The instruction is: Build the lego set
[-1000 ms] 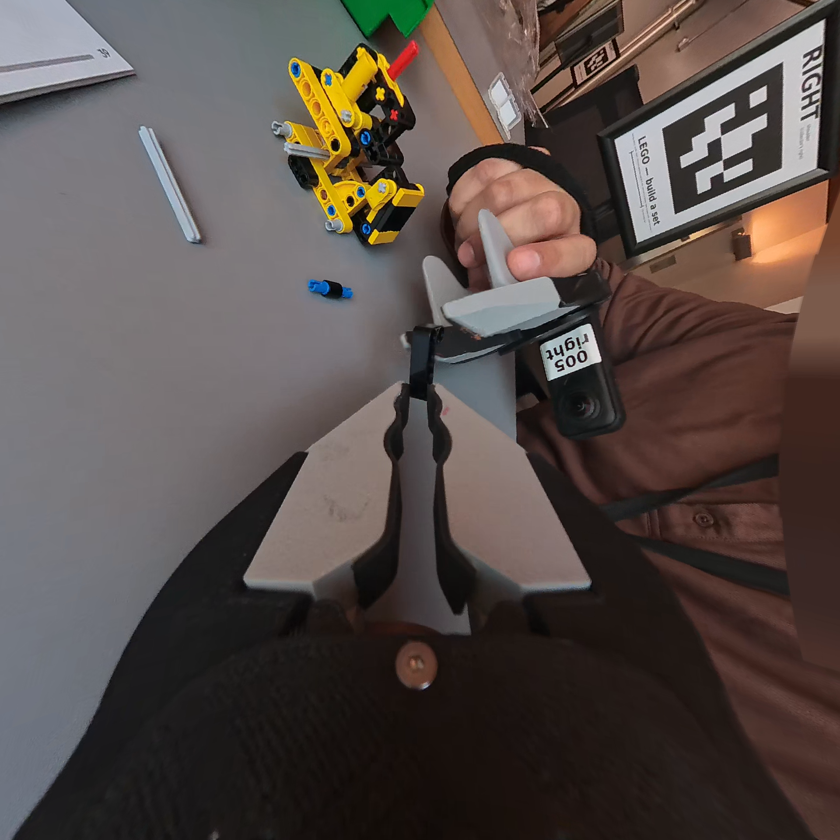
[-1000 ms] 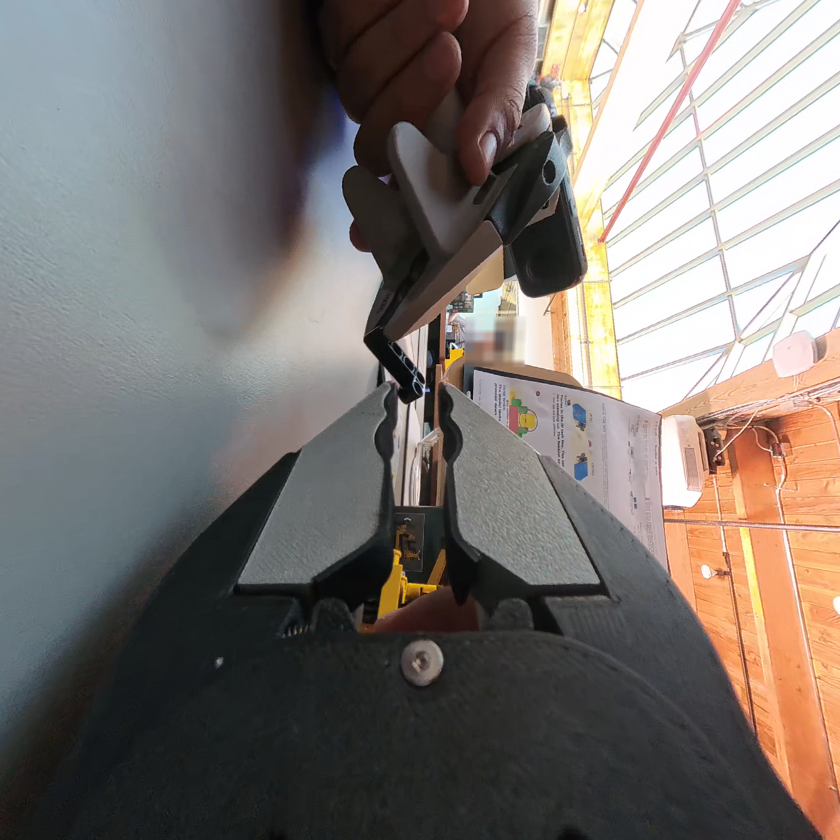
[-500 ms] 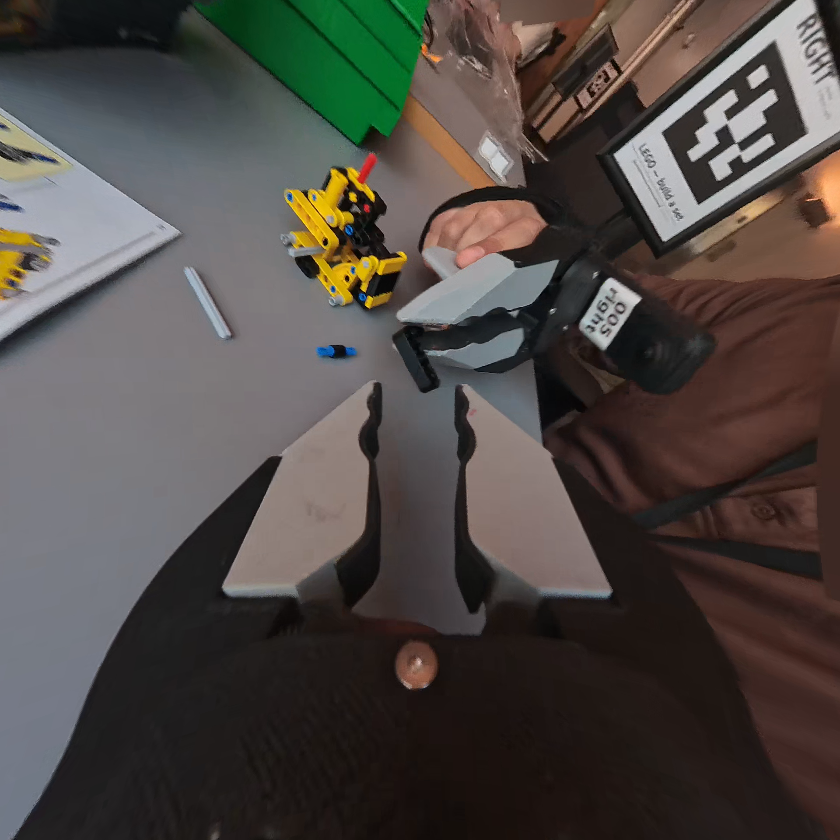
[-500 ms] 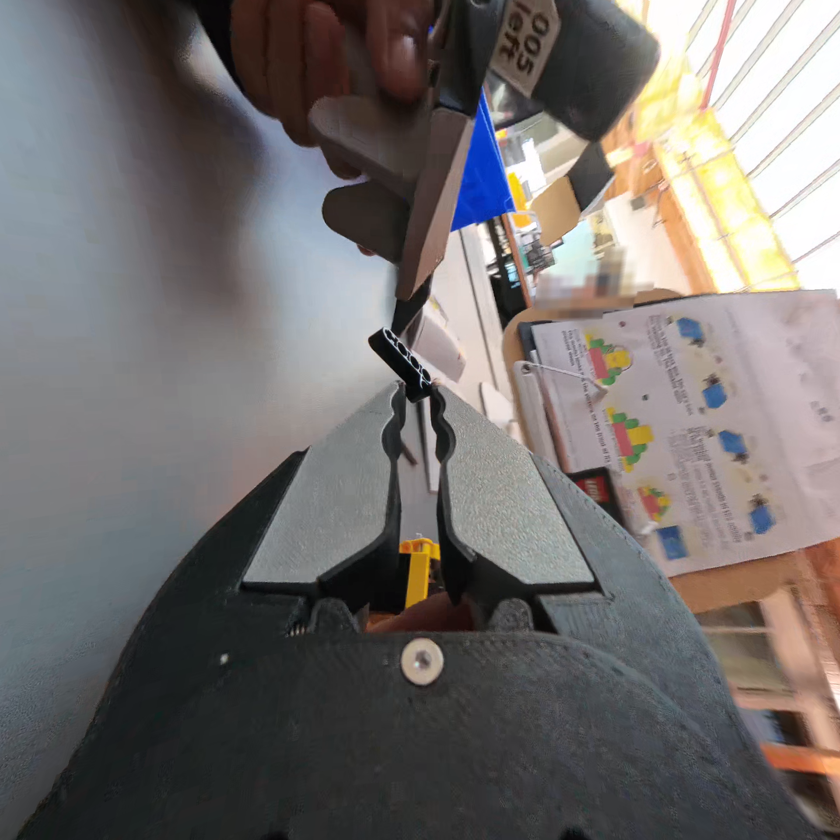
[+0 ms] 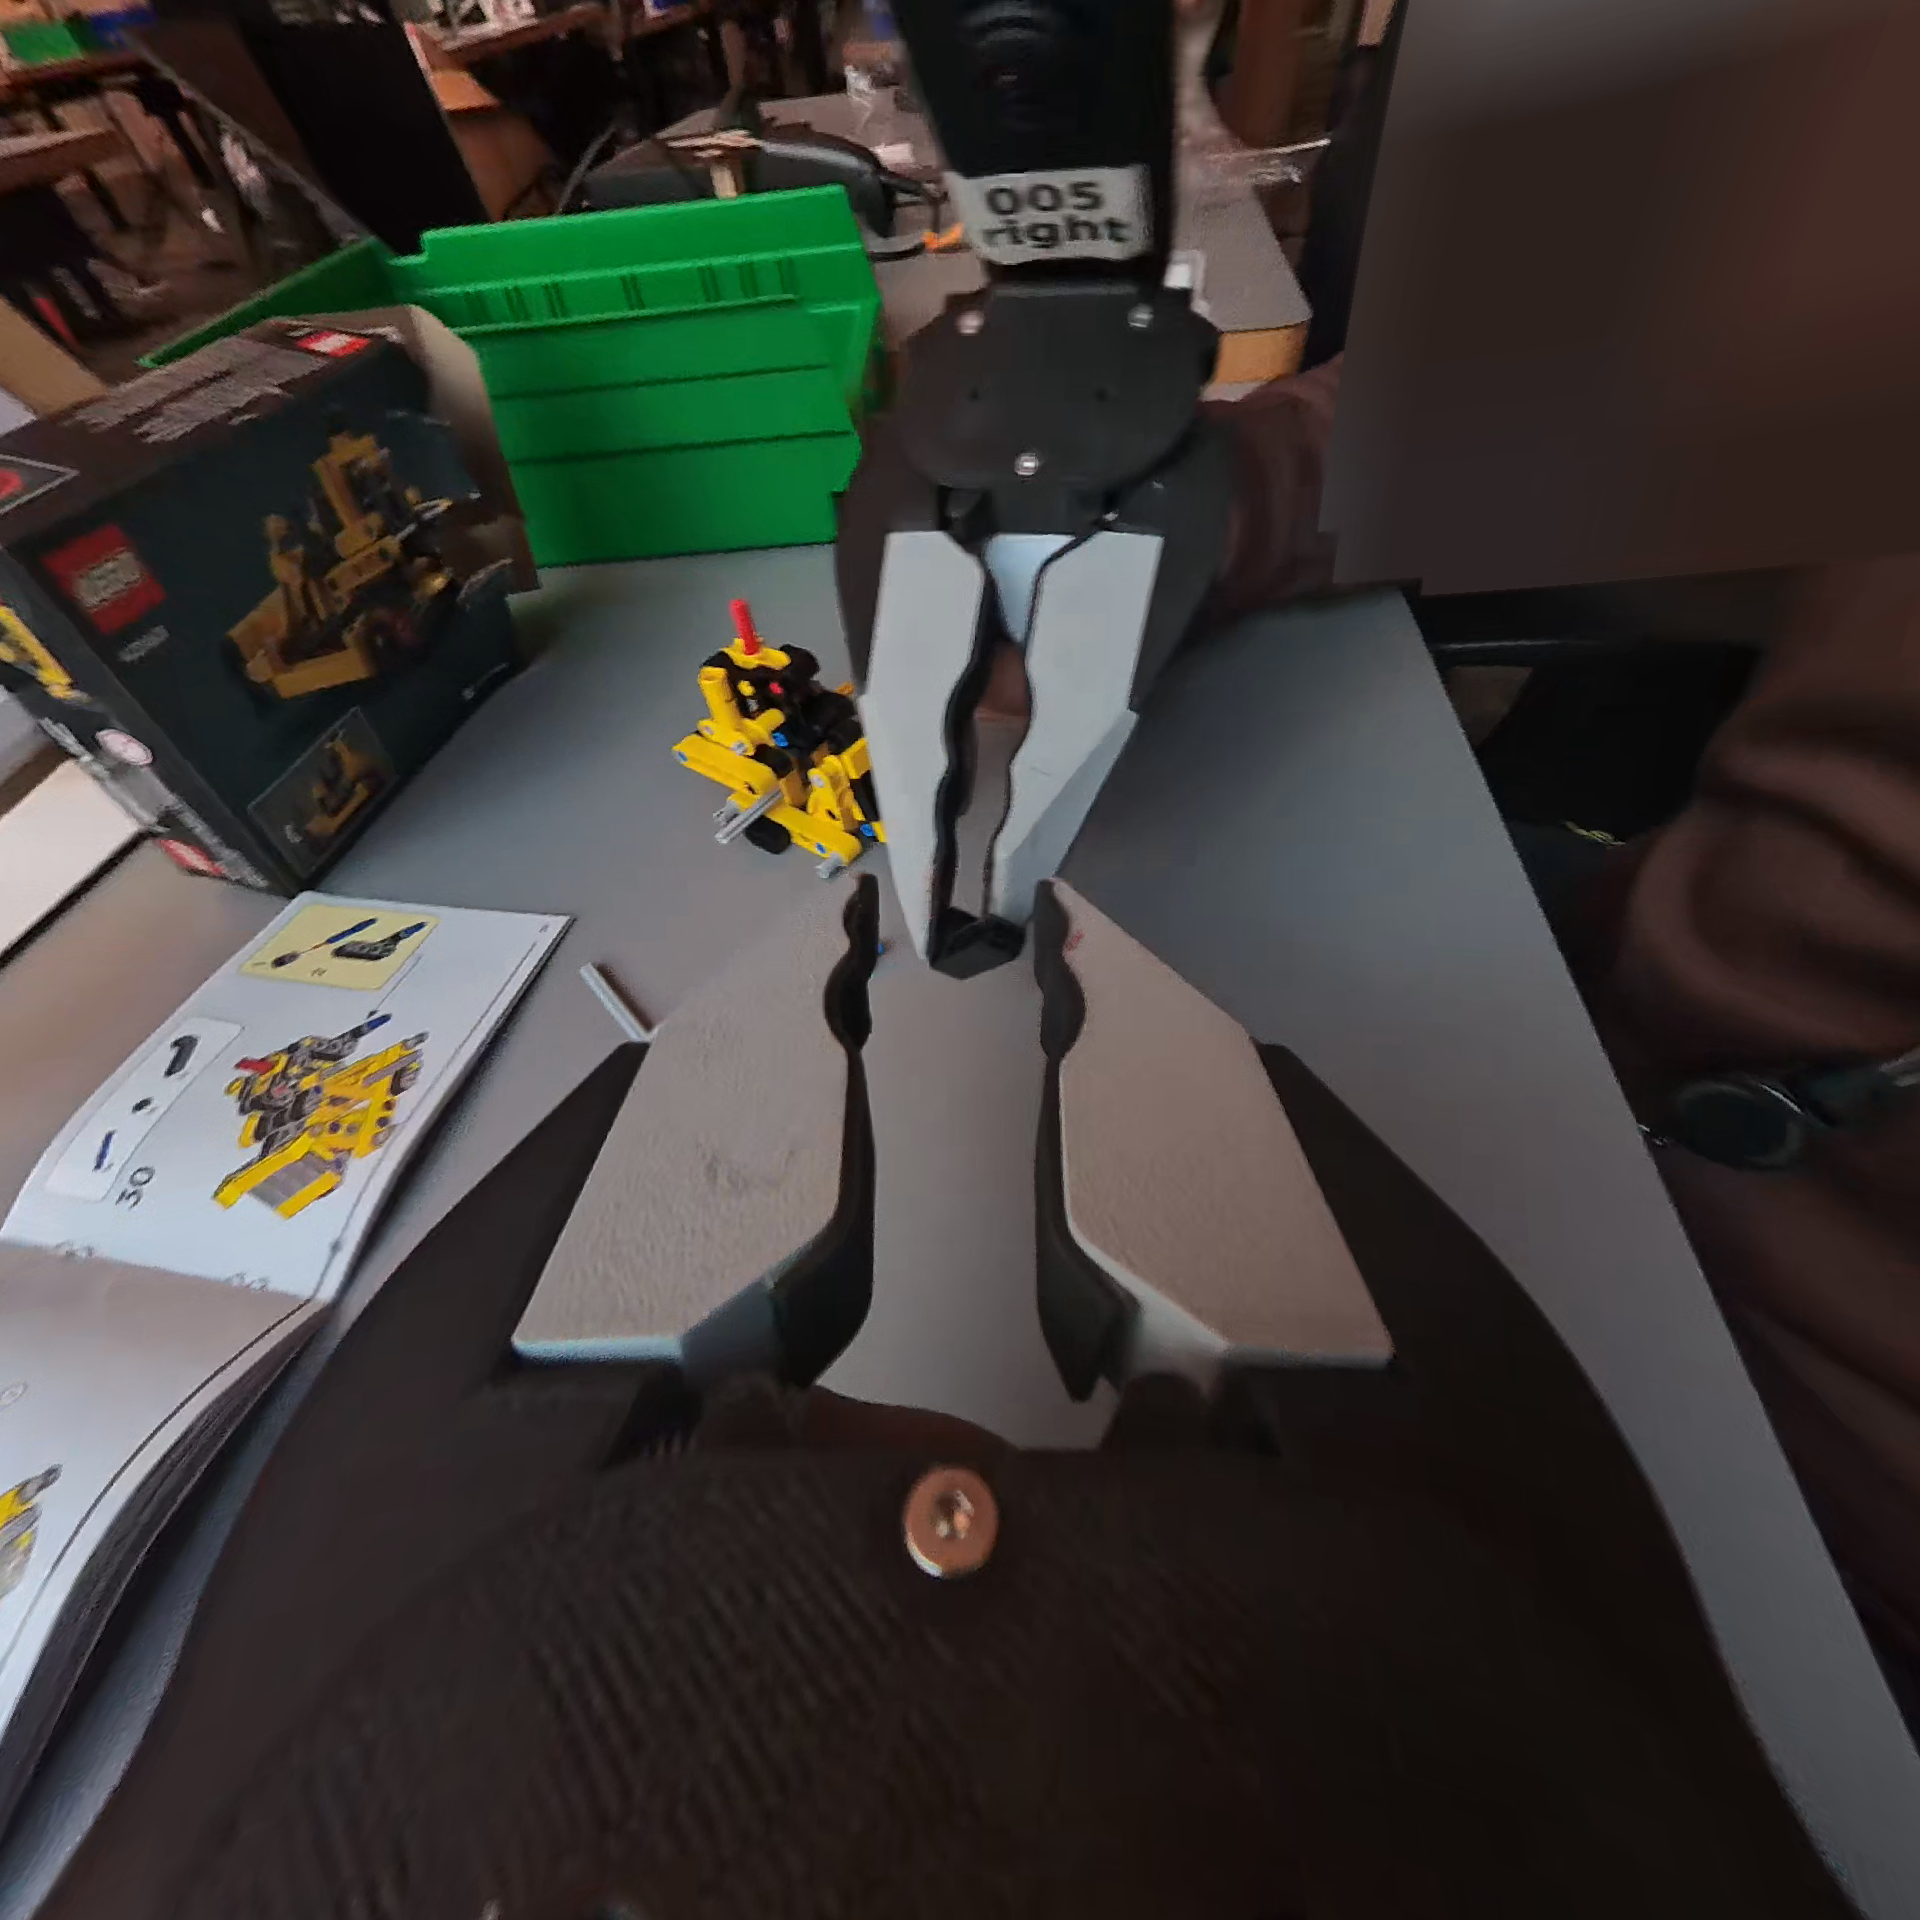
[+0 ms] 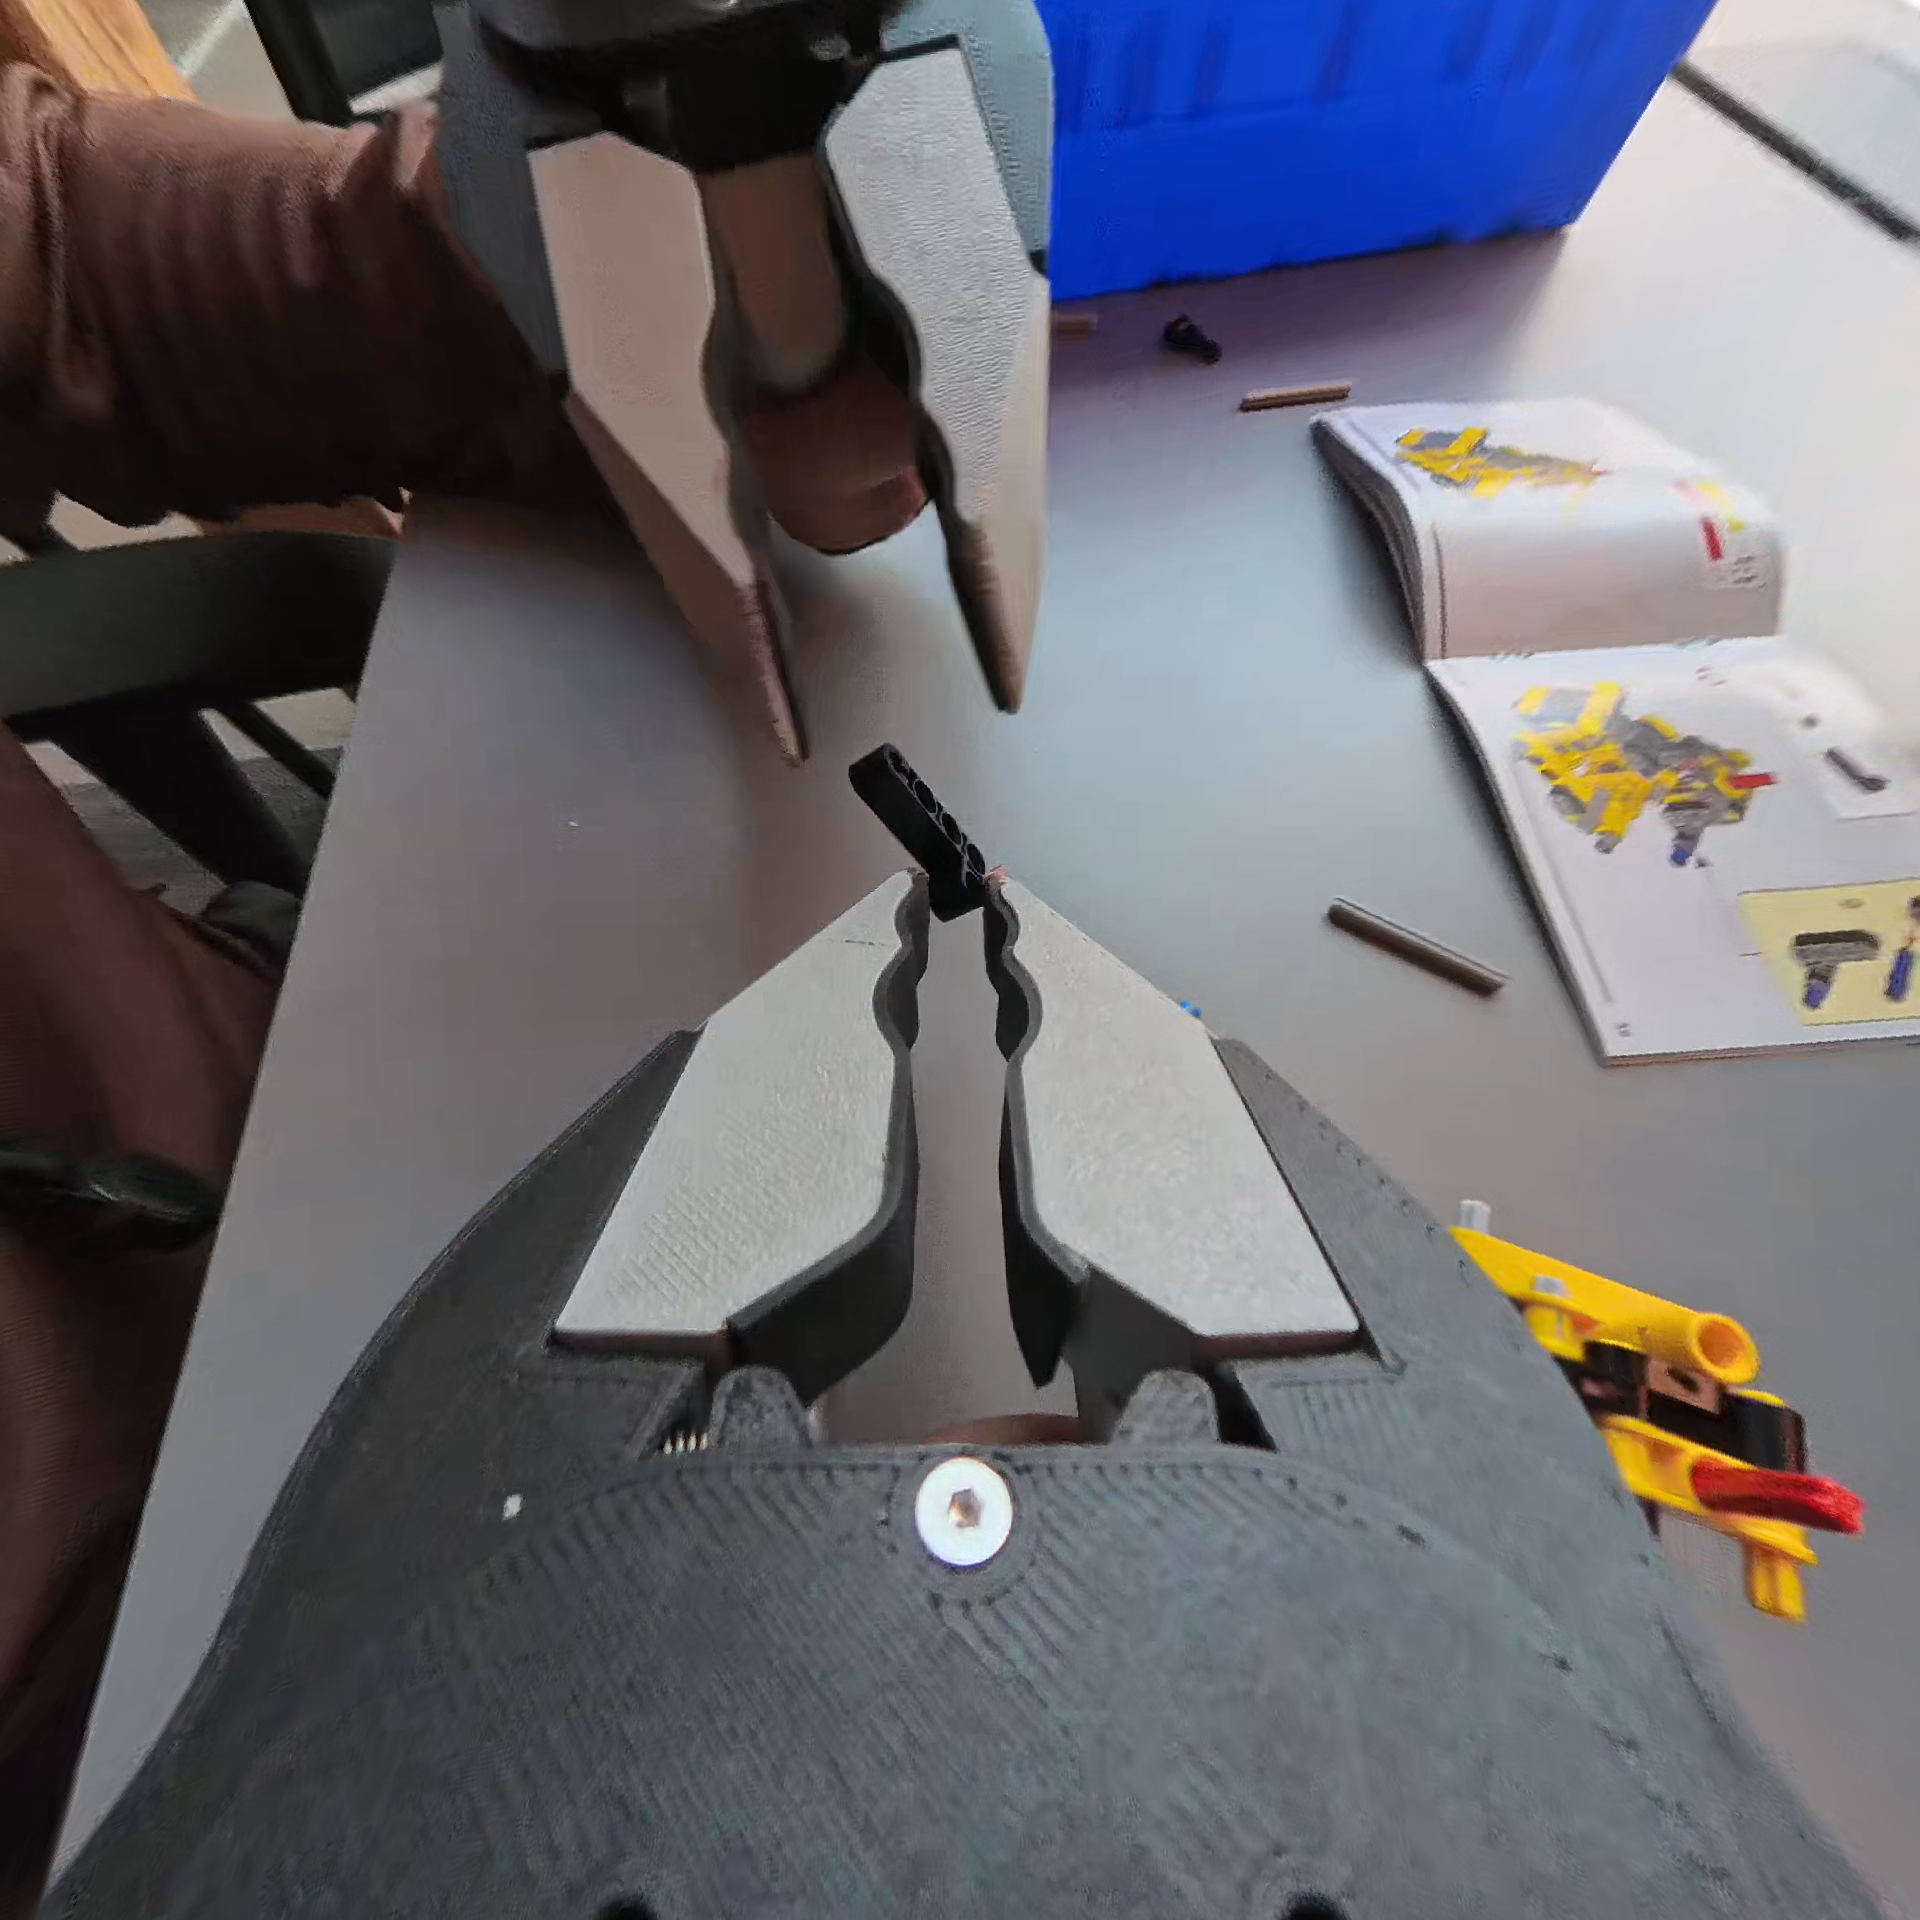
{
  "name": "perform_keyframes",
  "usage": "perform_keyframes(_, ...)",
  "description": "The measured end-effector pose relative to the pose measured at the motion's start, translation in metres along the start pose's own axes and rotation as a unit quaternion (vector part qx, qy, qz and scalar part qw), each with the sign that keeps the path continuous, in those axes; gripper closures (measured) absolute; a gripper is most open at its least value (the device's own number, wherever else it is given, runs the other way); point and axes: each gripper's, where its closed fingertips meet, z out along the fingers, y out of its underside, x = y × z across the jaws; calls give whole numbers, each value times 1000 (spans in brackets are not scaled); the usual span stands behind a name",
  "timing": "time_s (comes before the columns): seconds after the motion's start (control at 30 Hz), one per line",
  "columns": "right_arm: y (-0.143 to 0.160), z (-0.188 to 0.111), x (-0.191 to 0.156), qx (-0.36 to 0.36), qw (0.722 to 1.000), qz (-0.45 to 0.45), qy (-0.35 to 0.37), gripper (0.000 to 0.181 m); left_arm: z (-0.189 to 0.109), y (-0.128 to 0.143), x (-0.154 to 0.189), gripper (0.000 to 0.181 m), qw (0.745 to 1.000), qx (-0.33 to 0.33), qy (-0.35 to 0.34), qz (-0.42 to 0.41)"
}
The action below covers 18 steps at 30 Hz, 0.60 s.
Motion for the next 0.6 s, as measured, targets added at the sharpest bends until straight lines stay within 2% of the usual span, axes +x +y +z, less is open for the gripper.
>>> perform_keyframes(0.17,4,0,-4,-4,995,79,-54,174,6,7,9,154,1000,-18,18,6)
perform_keyframes(0.3,3,-1,-8,1,990,114,-83,174,10,10,11,166,999,-25,22,7)
perform_keyframes(0.37,4,0,-8,-5,989,119,-85,174,12,13,10,174,999,-33,16,7)
perform_keyframes(0.5,5,0,-6,-6,990,119,-78,174,13,14,7,175,999,-40,15,-10)
perform_keyframes(0.6,10,-2,7,-15,994,101,-38,173,12,21,-8,175,996,-62,-9,-61)
